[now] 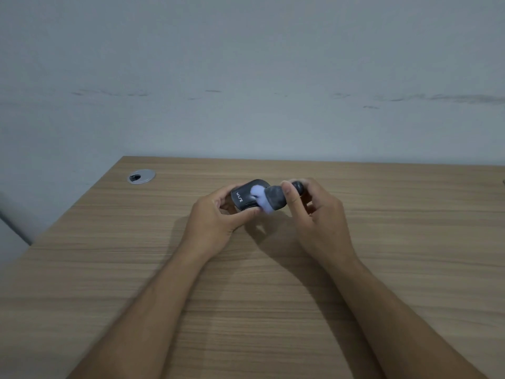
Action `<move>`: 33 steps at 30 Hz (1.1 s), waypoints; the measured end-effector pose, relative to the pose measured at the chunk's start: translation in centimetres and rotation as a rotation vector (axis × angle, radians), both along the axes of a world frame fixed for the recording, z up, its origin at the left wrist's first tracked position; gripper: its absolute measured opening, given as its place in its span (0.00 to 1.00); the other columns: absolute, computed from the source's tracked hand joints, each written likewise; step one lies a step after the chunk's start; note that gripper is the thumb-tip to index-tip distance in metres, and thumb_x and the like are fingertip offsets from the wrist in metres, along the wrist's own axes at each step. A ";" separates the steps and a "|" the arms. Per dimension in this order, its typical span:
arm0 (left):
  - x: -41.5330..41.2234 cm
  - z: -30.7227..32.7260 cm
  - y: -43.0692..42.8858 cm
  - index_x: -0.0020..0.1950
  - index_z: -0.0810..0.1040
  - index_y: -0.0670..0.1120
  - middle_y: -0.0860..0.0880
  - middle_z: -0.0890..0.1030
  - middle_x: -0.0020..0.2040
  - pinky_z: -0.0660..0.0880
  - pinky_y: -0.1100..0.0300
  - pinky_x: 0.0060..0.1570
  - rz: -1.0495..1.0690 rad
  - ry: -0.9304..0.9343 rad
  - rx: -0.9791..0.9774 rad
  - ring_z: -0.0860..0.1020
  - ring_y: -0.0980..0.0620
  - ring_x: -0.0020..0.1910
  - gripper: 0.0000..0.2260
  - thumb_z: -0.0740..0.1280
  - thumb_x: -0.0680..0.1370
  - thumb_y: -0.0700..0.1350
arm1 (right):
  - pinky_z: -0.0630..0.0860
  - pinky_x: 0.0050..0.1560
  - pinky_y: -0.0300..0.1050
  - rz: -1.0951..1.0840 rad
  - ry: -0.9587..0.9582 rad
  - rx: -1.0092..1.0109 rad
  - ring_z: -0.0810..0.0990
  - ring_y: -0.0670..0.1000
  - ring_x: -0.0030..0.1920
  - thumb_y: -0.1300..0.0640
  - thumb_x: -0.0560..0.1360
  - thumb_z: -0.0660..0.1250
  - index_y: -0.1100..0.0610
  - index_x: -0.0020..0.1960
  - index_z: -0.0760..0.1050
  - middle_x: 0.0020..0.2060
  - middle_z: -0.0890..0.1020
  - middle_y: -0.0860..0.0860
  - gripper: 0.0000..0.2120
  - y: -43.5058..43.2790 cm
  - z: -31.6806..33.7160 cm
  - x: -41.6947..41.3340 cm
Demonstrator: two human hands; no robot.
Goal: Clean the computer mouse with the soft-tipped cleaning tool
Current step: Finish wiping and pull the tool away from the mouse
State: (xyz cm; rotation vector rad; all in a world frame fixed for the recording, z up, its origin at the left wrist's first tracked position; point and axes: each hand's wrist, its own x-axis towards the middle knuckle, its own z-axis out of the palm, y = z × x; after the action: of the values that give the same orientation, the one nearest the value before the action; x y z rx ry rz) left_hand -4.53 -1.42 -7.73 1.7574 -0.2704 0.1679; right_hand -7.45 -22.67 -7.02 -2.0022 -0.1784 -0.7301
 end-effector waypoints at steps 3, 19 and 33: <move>0.0 0.1 0.0 0.67 0.86 0.51 0.53 0.92 0.56 0.84 0.57 0.54 0.003 0.012 0.002 0.89 0.56 0.52 0.23 0.85 0.73 0.45 | 0.72 0.40 0.36 -0.081 -0.015 -0.012 0.81 0.45 0.38 0.49 0.86 0.70 0.51 0.54 0.84 0.40 0.85 0.45 0.08 -0.2 -0.3 0.6; -0.7 1.0 -0.6 0.64 0.86 0.57 0.66 0.83 0.44 0.69 0.76 0.46 0.205 -0.351 0.459 0.77 0.68 0.44 0.23 0.83 0.70 0.48 | 0.76 0.42 0.45 -0.121 -0.127 -0.028 0.80 0.51 0.39 0.51 0.86 0.70 0.54 0.56 0.83 0.44 0.84 0.47 0.08 1.0 0.1 0.1; 0.2 -0.2 0.5 0.58 0.83 0.54 0.58 0.88 0.48 0.79 0.62 0.45 0.308 -0.044 0.314 0.84 0.60 0.45 0.22 0.85 0.69 0.56 | 0.72 0.44 0.30 -0.204 -0.058 -0.019 0.79 0.40 0.40 0.50 0.84 0.71 0.49 0.63 0.86 0.50 0.86 0.42 0.09 -1.7 -0.8 1.2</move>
State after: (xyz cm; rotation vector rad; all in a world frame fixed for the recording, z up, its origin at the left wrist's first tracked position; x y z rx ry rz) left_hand -4.32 -0.97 -7.94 2.1038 -0.0563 0.4042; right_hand -6.30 -24.32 -7.87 -2.0382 -0.0146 -0.9186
